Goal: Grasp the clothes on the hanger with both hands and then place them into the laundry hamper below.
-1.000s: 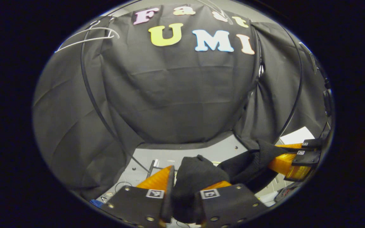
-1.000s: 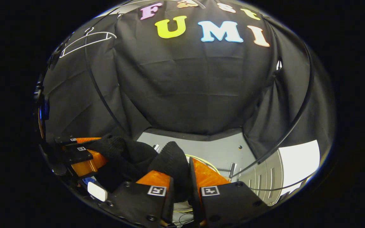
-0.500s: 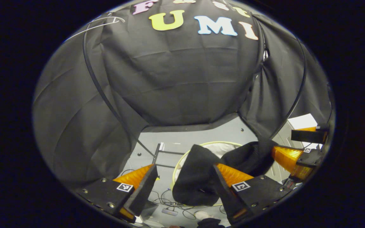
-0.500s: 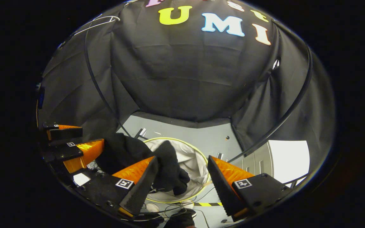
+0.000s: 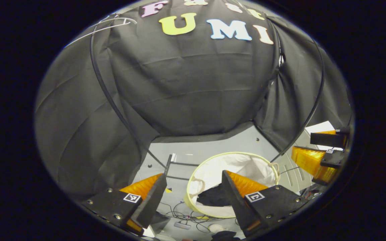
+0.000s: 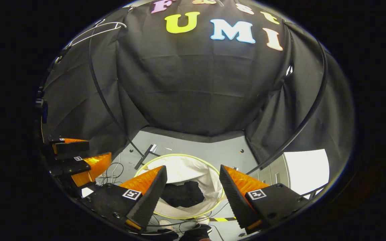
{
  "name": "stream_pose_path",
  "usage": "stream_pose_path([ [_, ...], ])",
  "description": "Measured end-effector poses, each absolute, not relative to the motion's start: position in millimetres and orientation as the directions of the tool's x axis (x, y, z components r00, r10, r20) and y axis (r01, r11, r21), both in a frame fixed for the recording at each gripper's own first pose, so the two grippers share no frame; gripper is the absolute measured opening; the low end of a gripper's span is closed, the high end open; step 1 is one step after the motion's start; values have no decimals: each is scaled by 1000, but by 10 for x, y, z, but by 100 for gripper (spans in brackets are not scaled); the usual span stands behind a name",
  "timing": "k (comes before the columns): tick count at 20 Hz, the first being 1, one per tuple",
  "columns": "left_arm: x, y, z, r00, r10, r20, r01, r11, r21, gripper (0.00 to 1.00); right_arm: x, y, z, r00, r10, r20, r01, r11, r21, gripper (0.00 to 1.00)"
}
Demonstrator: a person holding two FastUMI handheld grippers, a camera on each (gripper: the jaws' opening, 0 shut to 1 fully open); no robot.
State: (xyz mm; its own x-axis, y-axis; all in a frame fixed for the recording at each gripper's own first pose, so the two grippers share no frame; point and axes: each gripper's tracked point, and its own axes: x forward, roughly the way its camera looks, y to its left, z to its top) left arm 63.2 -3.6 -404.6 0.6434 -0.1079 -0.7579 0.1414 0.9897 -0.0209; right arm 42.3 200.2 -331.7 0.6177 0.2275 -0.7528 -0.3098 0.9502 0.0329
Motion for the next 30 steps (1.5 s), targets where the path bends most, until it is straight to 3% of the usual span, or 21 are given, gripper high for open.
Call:
stream_pose_path([
  [9,797,-51,-2754,800,-168,-575,189,982,-25,96,611,1644,-2308,776,231,-587,-252,967,47,99],
  [16,681,-349,-1707,880,-177,-440,175,984,-46,97,594,1038,-1354,901,202,-383,-221,975,-6,96],
  [25,300,-723,-402,955,-166,-248,155,986,-61,96,129,273,-525,954,205,-218,-215,977,-19,96],
  [26,250,-745,-291,960,-164,-228,156,986,-55,96,71,185,-440,959,201,-199,-210,978,-22,100],
  [27,197,-766,-186,964,-162,-212,155,987,-47,96,23,117,-388,962,199,-185,-206,978,-23,95],
  [30,10,-850,76,973,-154,-171,150,988,-36,96,-101,-103,-238,972,183,-147,-188,982,-25,95],
])
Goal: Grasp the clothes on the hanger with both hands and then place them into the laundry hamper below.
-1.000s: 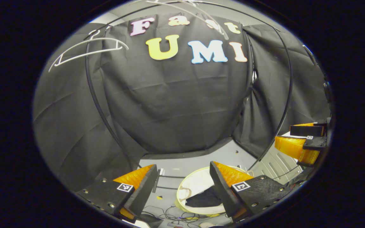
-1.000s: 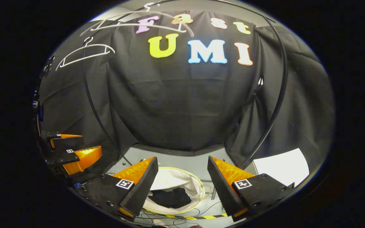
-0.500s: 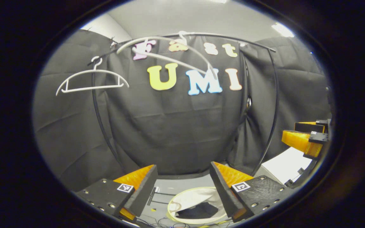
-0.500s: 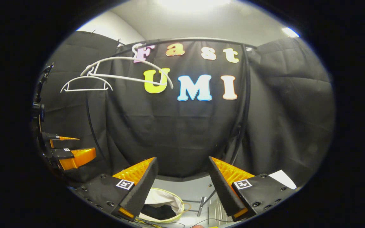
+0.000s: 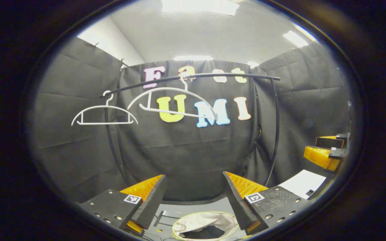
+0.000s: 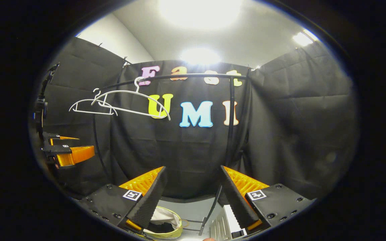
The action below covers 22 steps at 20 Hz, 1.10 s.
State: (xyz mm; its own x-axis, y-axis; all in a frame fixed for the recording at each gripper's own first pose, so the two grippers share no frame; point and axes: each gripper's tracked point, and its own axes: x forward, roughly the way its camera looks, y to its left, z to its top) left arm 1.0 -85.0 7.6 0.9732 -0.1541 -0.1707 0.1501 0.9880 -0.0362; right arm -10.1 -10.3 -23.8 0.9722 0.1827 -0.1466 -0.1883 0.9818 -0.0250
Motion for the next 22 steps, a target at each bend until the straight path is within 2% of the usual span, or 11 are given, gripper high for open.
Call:
stream_pose_path([
  [3,-77,-824,265,981,-137,-137,135,990,-30,96,-194,-257,-160,978,174,-117,-178,984,-28,98],
  [5,-233,-788,306,986,-119,-118,115,993,-37,96,-233,-358,-121,982,160,-101,-163,987,-19,95],
  [8,-454,-737,358,991,-93,-92,89,995,-45,96,-336,-469,-62,988,138,-74,-137,990,11,98],
  [9,-489,-705,373,992,-89,-88,85,995,-45,96,-359,-498,-52,989,130,-67,-129,992,10,95],
  [12,-540,-674,391,993,-80,-90,76,996,-47,96,-382,-536,-22,992,117,-54,-117,993,6,95],
  [13,-551,-651,409,993,-74,-89,70,996,-47,96,-382,-534,-7,992,115,-51,-115,993,7,100],
  [16,-583,-612,444,994,-62,-85,59,997,-40,96,-397,-538,16,993,111,-42,-111,994,1,95],
  [22,-619,-586,494,996,-57,-72,55,998,-27,96,-418,-575,69,996,91,-21,-91,996,-2,98],
])
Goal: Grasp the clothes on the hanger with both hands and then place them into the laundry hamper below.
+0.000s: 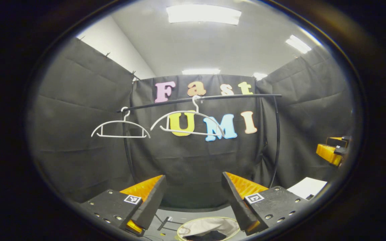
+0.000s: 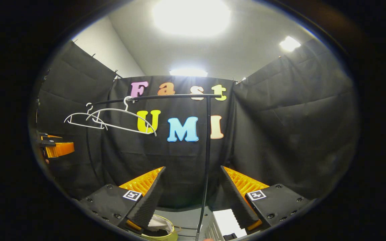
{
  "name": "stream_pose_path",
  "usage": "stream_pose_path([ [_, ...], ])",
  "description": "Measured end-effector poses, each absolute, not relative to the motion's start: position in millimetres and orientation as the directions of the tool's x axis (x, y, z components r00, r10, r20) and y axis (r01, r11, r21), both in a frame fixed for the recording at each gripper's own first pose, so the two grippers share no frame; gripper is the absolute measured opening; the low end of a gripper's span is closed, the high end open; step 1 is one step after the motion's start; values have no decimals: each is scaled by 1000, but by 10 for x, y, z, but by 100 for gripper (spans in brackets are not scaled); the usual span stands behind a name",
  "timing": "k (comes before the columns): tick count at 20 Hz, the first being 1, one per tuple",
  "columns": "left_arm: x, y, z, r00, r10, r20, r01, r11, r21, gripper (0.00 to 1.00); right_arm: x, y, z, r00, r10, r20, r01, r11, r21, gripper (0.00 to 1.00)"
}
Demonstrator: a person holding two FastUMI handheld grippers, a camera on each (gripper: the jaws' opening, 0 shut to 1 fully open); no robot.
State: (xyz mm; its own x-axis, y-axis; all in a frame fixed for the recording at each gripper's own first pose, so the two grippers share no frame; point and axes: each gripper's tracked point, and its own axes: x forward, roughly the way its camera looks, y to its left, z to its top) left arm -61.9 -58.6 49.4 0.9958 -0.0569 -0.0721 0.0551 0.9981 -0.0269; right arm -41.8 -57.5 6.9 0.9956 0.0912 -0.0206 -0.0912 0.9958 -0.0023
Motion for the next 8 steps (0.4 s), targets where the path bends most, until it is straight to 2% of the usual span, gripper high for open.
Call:
stream_pose_path([
  [1,-623,-575,500,996,-55,-70,53,998,-26,96,-416,-581,69,996,88,-18,-88,996,-2,95],
  [2,-625,-569,501,996,-53,-69,52,998,-28,96,-412,-590,73,996,84,-18,-84,996,-3,98],
  [6,-665,-563,517,997,-50,-65,47,998,-45,96,-436,-595,122,997,83,-6,-83,997,1,98],
  [7,-670,-562,511,997,-50,-64,46,998,-48,96,-433,-593,130,997,83,-2,-83,997,-2,95],
  [8,-677,-563,515,997,-47,-66,44,998,-48,96,-430,-581,131,996,85,0,-85,996,-5,98],
])
